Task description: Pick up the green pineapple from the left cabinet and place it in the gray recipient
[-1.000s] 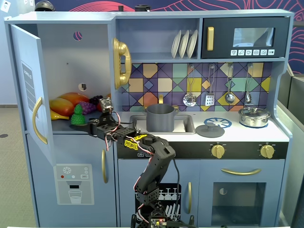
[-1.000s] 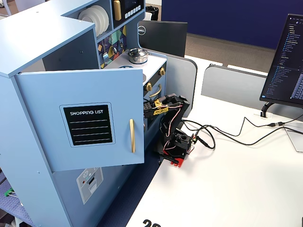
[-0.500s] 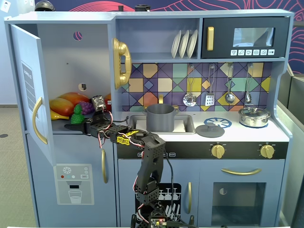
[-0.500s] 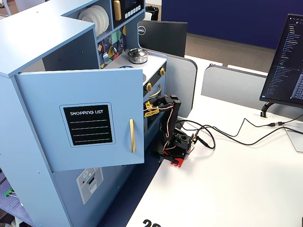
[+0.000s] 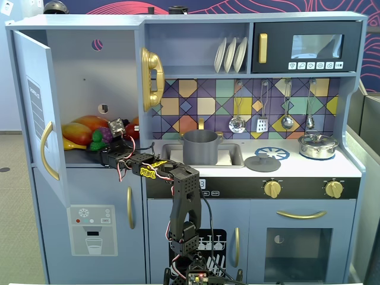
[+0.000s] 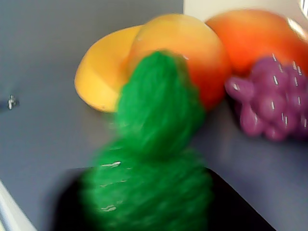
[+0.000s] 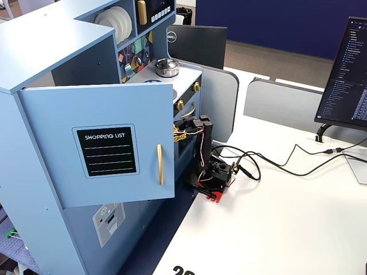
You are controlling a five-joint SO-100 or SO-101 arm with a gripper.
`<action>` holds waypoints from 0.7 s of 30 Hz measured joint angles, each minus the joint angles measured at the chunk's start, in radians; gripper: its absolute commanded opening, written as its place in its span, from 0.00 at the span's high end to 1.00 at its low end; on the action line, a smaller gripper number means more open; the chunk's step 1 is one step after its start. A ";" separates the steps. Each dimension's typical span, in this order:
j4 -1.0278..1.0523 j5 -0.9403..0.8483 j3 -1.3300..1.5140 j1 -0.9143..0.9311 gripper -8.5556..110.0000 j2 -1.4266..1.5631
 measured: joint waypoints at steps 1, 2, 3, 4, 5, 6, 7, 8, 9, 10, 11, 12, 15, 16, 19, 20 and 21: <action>0.008 -0.017 -0.005 -0.003 0.93 0.002; 0.018 -0.029 -0.006 -0.005 0.93 0.008; 0.026 -0.040 -0.006 -0.005 0.93 0.017; 0.035 -0.051 -0.005 -0.008 0.93 0.029; 0.046 -0.051 -0.003 -0.012 0.93 0.046; 0.055 -0.051 0.008 -0.018 0.93 0.072; 0.064 -0.051 0.028 -0.025 0.93 0.112; 0.075 -0.051 0.057 -0.034 0.93 0.161; 0.094 -0.051 0.089 -0.044 0.93 0.218; 0.109 -0.051 0.130 -0.054 0.93 0.282; 0.124 -0.051 0.176 -0.061 0.93 0.351; 0.147 -0.052 0.225 -0.063 0.93 0.426; 0.213 -0.052 0.374 -0.052 0.93 0.675; 0.235 -0.052 0.422 -0.040 0.93 0.762; 0.298 -0.044 0.532 0.052 0.93 1.019; 0.321 -0.038 0.555 0.098 0.93 1.094; 0.345 -0.026 0.572 0.152 0.93 1.164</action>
